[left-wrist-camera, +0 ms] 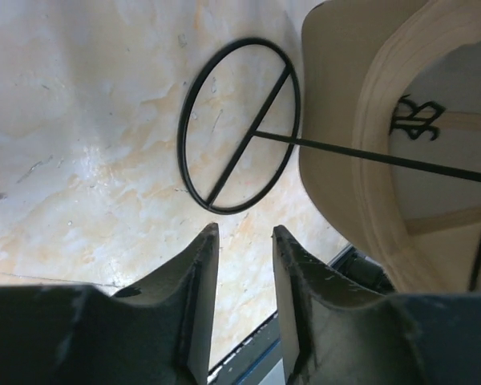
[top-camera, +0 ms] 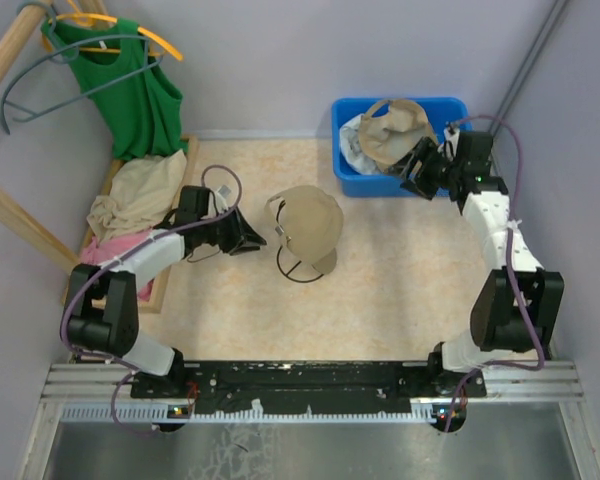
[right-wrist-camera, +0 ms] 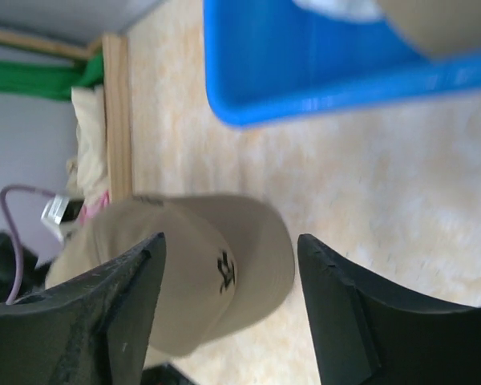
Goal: Stack the hats
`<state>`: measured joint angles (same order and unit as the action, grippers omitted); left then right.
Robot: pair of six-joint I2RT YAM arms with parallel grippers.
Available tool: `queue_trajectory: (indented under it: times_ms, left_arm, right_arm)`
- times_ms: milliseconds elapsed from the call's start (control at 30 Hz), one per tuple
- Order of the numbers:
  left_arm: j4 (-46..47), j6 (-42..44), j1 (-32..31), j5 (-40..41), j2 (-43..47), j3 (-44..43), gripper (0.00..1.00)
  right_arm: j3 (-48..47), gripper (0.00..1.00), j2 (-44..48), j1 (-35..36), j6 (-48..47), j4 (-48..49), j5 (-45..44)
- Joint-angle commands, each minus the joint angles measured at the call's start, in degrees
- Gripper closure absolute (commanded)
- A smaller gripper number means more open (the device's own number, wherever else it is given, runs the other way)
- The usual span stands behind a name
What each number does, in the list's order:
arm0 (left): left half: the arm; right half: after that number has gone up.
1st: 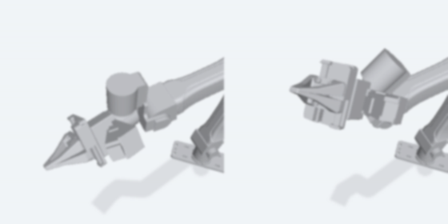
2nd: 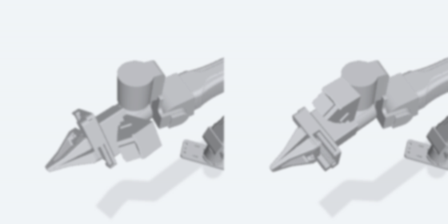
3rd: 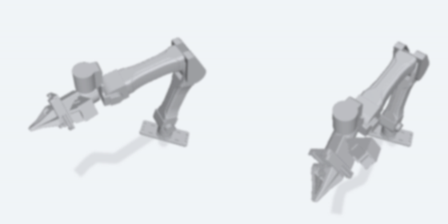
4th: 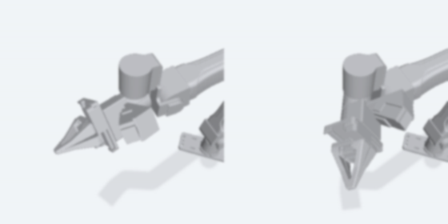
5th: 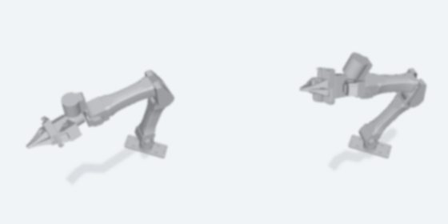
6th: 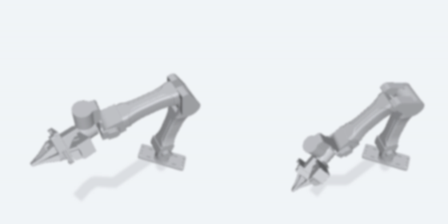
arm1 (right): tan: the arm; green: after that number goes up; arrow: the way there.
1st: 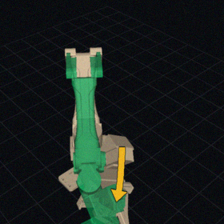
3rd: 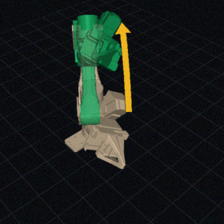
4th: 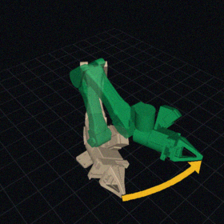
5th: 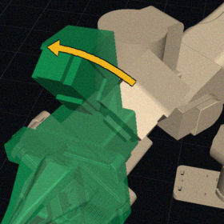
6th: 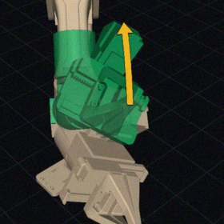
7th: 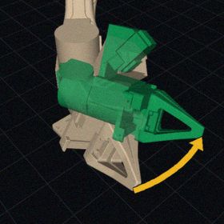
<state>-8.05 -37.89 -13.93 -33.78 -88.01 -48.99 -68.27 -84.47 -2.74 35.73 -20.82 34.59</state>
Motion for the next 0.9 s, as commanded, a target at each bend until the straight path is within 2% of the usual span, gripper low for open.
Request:
queue_trajectory:
  times_ms: [0, 67, 133, 300, 467, 600, 867]
  left_arm:
    - [-5.25, 3.54, 1.73, 2.06, 4.9, -5.78, 0.55]
    - [-7.28, 4.88, 2.02, 3.42, 6.16, -7.96, 0.46]
    - [-8.03, 5.56, 2.19, 4.13, 7.03, -9.63, 0.44]
    - [-8.73, 5.71, 3.35, 4.13, 8.29, -12.09, 0.41]
    - [-8.73, 5.49, 5.26, 4.53, 10.18, -12.19, 0.4]
    - [-8.18, 5.07, 6.43, 4.56, 10.78, -11.77, 0.4]
    - [-6.82, 4.11, 7.2, 4.58, 9.28, -12.53, 0.4]
  right_arm:
    - [-12.84, 0.3, -4.37, -1.28, -3.84, 0.28, -9.1]
    - [-16.77, 0.22, -7.09, -1.47, -5.06, 1.04, -14.74]
    - [-21.27, 0.17, -10.6, -1.5, -6.94, 0.82, -20.58]
    - [-35.9, 0.16, -22.39, -1.47, -12.66, -4.73, -30.99]
    - [-46.81, 0.14, -29.03, -1.6, -18.14, -10.29, -38.07]
    - [-48.36, 0.11, -30.55, -3.27, -20.18, -9.87, -37.94]
    - [-52.28, 0.1, -36.87, -7.34, -19.46, -11.16, -28.57]
